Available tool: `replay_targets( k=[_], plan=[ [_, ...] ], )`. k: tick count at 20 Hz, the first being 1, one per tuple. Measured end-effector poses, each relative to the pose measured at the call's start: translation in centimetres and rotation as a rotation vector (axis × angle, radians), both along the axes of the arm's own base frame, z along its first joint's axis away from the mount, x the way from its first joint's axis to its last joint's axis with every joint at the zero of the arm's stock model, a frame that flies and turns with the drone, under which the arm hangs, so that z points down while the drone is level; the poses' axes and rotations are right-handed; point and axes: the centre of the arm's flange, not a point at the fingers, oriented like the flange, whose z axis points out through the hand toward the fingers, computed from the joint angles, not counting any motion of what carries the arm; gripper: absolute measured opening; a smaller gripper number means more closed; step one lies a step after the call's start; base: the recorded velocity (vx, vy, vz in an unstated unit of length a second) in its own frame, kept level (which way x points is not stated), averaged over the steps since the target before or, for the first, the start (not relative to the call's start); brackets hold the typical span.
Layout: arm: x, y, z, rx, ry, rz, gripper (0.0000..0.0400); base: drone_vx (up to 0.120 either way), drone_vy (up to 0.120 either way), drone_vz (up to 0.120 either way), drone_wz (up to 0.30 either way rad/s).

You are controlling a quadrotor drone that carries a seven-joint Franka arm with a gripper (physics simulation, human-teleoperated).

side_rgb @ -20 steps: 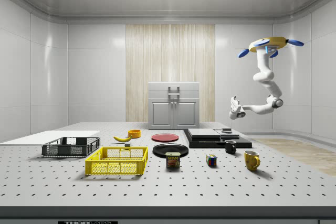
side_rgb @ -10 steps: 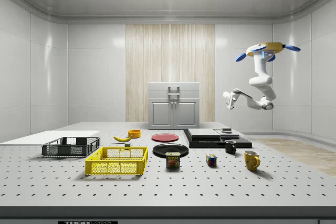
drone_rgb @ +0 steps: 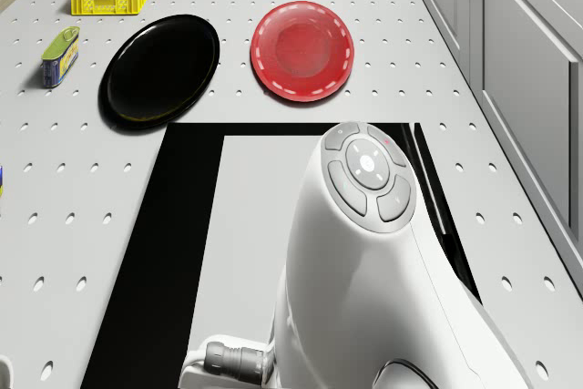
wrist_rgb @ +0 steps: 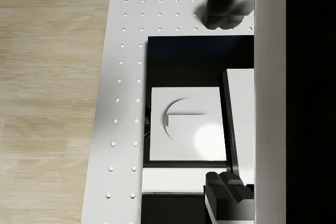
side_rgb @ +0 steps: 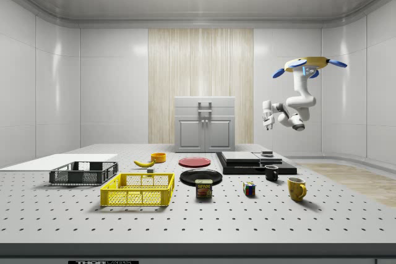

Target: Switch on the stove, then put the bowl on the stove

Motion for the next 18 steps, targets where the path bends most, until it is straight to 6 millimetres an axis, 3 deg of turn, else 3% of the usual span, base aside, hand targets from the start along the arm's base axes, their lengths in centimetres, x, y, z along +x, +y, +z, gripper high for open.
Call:
replay_targets(
  k=[2,7,13,18],
  plan=[
    [0.0,-0.5,-0.1,-0.049,0.001,-0.001,0.0400,0.120,0.000,-0.120,0.000],
    [0.0,-1.1,-0.2,-0.117,0.004,-0.003,0.0400,0.008,0.000,-0.120,0.000],
    [0.0,-1.4,-0.2,-0.147,0.005,-0.004,0.0400,0.120,0.000,-0.120,0.000],
    [0.0,-1.5,-0.2,-0.156,0.005,-0.004,0.0400,0.008,0.000,-0.120,0.000]
  ],
)
